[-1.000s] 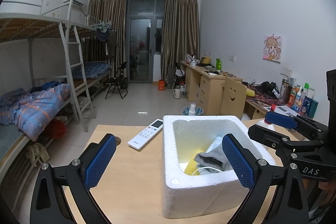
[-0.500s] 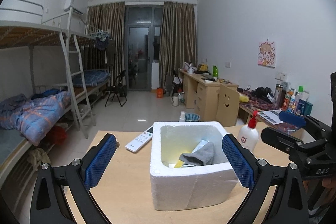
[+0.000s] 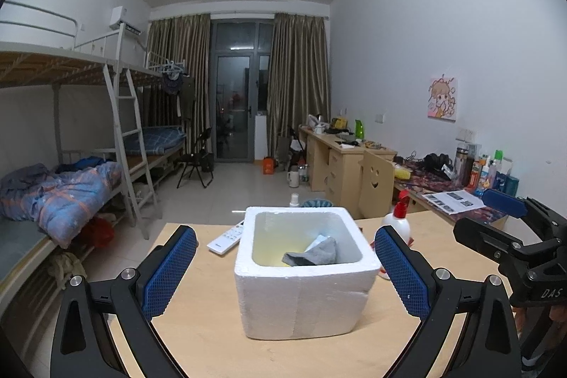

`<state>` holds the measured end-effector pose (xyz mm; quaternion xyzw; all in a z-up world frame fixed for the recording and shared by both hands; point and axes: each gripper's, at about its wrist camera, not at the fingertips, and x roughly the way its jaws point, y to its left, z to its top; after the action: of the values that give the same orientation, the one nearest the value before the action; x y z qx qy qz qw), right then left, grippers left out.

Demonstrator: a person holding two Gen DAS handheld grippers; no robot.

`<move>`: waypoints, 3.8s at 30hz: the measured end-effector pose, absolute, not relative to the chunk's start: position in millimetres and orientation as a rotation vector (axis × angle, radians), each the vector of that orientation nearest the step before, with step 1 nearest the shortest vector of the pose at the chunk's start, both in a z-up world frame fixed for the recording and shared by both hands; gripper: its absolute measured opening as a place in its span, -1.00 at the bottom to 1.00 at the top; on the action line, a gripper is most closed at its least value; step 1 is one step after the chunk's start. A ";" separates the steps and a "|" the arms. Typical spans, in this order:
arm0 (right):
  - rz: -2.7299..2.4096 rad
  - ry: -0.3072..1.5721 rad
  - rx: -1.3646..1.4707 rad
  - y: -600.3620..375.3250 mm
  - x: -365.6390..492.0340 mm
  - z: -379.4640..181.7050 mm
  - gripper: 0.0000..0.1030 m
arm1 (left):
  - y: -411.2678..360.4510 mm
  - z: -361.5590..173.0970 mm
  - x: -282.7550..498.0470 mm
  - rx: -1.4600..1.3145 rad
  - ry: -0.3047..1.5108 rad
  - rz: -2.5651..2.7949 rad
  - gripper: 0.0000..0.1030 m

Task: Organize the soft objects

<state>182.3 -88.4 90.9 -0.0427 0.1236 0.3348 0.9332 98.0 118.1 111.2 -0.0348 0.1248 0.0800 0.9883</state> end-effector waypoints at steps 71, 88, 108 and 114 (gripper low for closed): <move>0.658 0.055 -0.079 -145.1 46.4 48.2 1.00 | 64.3 69.4 -64.4 -0.026 0.062 0.216 1.00; 0.678 0.122 -0.037 -149.6 45.5 8.6 1.00 | 62.4 21.6 -58.1 -0.047 0.107 0.237 1.00; 0.715 0.203 -0.036 -141.1 23.5 -15.9 1.00 | 68.1 -7.4 -84.9 -0.079 0.140 0.234 1.00; 0.712 0.216 -0.002 -150.1 20.7 -10.9 1.00 | 61.6 -1.4 -98.0 -0.065 0.124 0.236 1.00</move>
<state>20.7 -150.1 -10.9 -0.0010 0.1057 0.3476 0.9317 -98.0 61.6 -1.4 -0.0323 0.0618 0.1175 0.9906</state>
